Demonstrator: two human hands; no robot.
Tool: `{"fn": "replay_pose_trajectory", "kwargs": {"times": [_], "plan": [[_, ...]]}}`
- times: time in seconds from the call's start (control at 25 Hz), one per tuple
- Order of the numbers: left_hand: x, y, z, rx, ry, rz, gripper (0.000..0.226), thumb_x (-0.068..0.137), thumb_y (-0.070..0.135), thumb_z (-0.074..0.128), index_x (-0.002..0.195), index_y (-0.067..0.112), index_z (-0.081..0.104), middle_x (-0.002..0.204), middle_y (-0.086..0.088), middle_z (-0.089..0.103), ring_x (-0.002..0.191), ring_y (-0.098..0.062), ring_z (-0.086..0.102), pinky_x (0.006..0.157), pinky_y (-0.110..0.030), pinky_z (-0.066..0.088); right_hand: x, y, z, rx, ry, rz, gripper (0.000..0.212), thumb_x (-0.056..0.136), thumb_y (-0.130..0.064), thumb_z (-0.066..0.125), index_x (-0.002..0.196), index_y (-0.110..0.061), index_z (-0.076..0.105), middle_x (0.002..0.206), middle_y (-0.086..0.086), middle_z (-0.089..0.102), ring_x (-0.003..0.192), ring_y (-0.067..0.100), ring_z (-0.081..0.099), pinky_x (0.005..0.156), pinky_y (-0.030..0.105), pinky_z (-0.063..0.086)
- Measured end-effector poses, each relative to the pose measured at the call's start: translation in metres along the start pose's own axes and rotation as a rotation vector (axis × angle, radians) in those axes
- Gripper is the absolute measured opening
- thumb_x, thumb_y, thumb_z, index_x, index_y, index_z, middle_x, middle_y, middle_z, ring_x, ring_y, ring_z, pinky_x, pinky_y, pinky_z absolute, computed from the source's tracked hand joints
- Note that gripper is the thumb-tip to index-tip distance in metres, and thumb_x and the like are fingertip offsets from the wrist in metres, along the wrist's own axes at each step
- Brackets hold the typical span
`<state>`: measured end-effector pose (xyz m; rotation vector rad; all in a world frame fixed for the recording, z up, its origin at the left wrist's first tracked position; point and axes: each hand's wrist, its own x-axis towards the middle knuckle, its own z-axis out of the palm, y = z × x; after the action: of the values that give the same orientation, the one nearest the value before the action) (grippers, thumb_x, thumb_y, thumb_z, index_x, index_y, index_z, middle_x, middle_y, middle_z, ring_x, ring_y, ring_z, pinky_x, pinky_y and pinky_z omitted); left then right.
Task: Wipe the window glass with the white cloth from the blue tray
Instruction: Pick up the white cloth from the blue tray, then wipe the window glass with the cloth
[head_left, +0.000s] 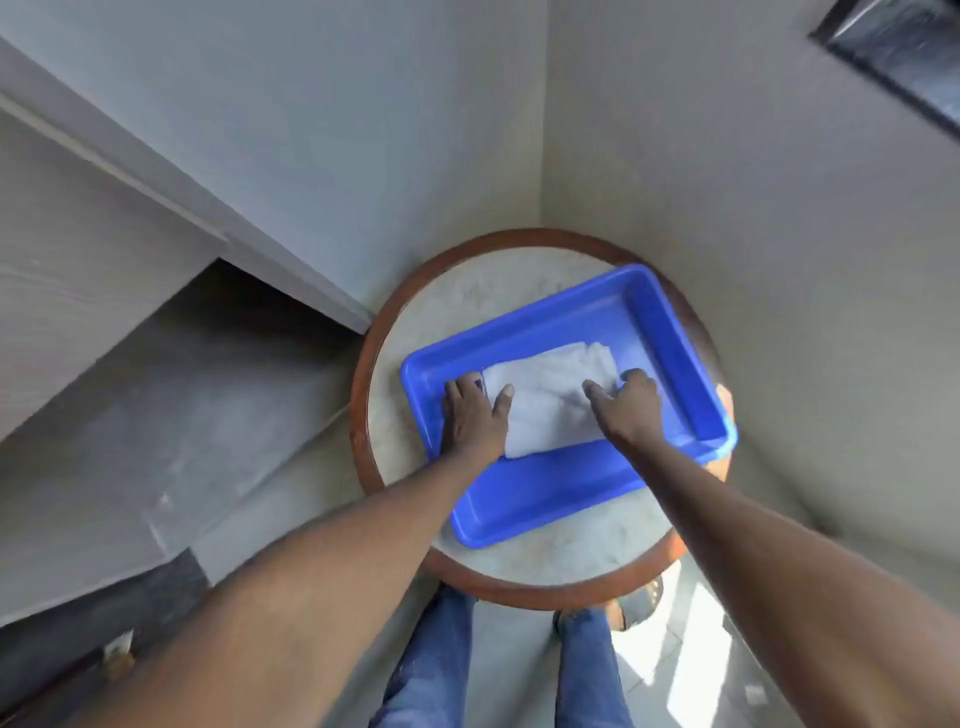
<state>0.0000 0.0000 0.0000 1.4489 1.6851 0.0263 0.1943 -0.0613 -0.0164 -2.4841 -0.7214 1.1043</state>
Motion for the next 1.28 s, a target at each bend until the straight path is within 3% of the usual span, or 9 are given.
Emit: {"fn": "replay_pose_trajectory", "kwargs": {"times": [0.12, 0.32, 0.4, 0.48, 0.68, 0.8, 1.0, 1.16, 1.28], "plan": [[0.024, -0.001, 0.029, -0.196, 0.029, -0.301, 0.067, 0.109, 0.053, 0.06, 0.149, 0.002, 0.042, 0.158, -0.023, 0.054, 0.141, -0.045, 0.059, 0.109, -0.048, 0.051, 0.023, 0.004, 0.032, -0.058, 0.064, 0.183, 0.092, 0.085, -0.07, 0.084, 0.14, -0.002, 0.058, 0.147, 0.021, 0.062, 0.142, 0.044, 0.051, 0.112, 0.054, 0.045], [0.04, 0.036, 0.02, -0.469, -0.039, -0.309, 0.068, 0.1, 0.062, 0.071, 0.143, 0.013, 0.054, 0.141, -0.006, 0.069, 0.127, -0.032, 0.068, 0.093, -0.037, 0.05, 0.036, 0.007, -0.009, 0.599, -0.176, 0.26, 0.052, 0.077, -0.051, 0.1, 0.107, -0.013, 0.08, 0.106, 0.003, 0.089, 0.103, 0.027, 0.083, 0.082, 0.035, 0.062], [0.032, 0.07, 0.006, -0.487, -0.108, -0.214, 0.056, 0.098, 0.07, 0.066, 0.102, 0.015, 0.064, 0.101, 0.002, 0.071, 0.095, -0.022, 0.066, 0.074, -0.035, 0.048, 0.015, 0.006, -0.056, 0.831, -0.218, 0.22, 0.051, 0.076, -0.049, 0.1, 0.112, -0.017, 0.082, 0.104, -0.002, 0.091, 0.104, 0.023, 0.087, 0.076, 0.032, 0.067], [0.022, 0.12, -0.007, -0.516, -0.124, -0.074, 0.058, 0.099, 0.072, 0.063, 0.086, 0.017, 0.051, 0.076, 0.002, 0.047, 0.073, -0.019, 0.046, 0.064, -0.036, 0.034, -0.005, -0.003, -0.105, 1.015, -0.262, 0.126, 0.055, 0.084, -0.043, 0.096, 0.13, -0.017, 0.08, 0.122, 0.004, 0.089, 0.11, 0.023, 0.086, 0.078, 0.033, 0.071], [-0.078, 0.335, -0.066, -0.695, -0.146, 0.334, 0.039, 0.099, 0.048, 0.073, 0.068, 0.027, 0.067, 0.079, 0.0, 0.065, 0.077, -0.016, 0.063, 0.072, -0.031, 0.051, -0.087, -0.059, -0.311, 1.402, -0.353, -0.119, 0.037, 0.095, -0.024, 0.081, 0.131, -0.017, 0.084, 0.134, 0.015, 0.083, 0.117, 0.033, 0.083, 0.088, 0.051, 0.07], [-0.163, 0.447, -0.122, -0.745, -0.192, 0.582, 0.054, 0.098, 0.056, 0.074, 0.088, 0.004, 0.067, 0.093, -0.019, 0.071, 0.085, -0.034, 0.07, 0.081, -0.05, 0.056, -0.15, -0.092, -0.432, 1.518, -0.36, -0.298, 0.056, 0.089, -0.021, 0.079, 0.143, -0.01, 0.076, 0.135, 0.014, 0.083, 0.115, 0.034, 0.083, 0.09, 0.051, 0.07], [-0.314, 0.594, -0.203, -0.791, -0.398, 0.89, 0.068, 0.099, 0.062, 0.073, 0.122, -0.002, 0.071, 0.121, -0.035, 0.077, 0.108, -0.054, 0.079, 0.096, -0.066, 0.064, -0.285, -0.147, -0.601, 1.514, -0.428, -0.585, 0.062, 0.111, -0.045, 0.054, 0.163, -0.011, 0.054, 0.164, 0.025, 0.059, 0.147, 0.046, 0.061, 0.127, 0.066, 0.043], [-0.386, 0.664, -0.247, -0.798, -0.463, 1.094, 0.057, 0.098, 0.059, 0.078, 0.112, 0.004, 0.077, 0.09, -0.015, 0.079, 0.077, -0.032, 0.078, 0.068, -0.042, 0.068, -0.358, -0.172, -0.66, 1.586, -0.285, -0.77, 0.056, 0.106, -0.039, 0.056, 0.146, -0.002, 0.07, 0.151, 0.033, 0.068, 0.133, 0.054, 0.07, 0.112, 0.069, 0.057], [-0.401, 0.701, -0.274, -0.657, -0.161, 1.312, 0.041, 0.107, 0.057, 0.064, 0.122, 0.023, 0.081, 0.11, -0.014, 0.084, 0.099, -0.034, 0.081, 0.087, -0.052, 0.069, -0.399, -0.189, -0.701, 1.528, 0.169, -1.018, 0.049, 0.106, -0.031, 0.049, 0.127, -0.003, 0.084, 0.115, 0.02, 0.086, 0.101, 0.035, 0.086, 0.082, 0.039, 0.072]]}}
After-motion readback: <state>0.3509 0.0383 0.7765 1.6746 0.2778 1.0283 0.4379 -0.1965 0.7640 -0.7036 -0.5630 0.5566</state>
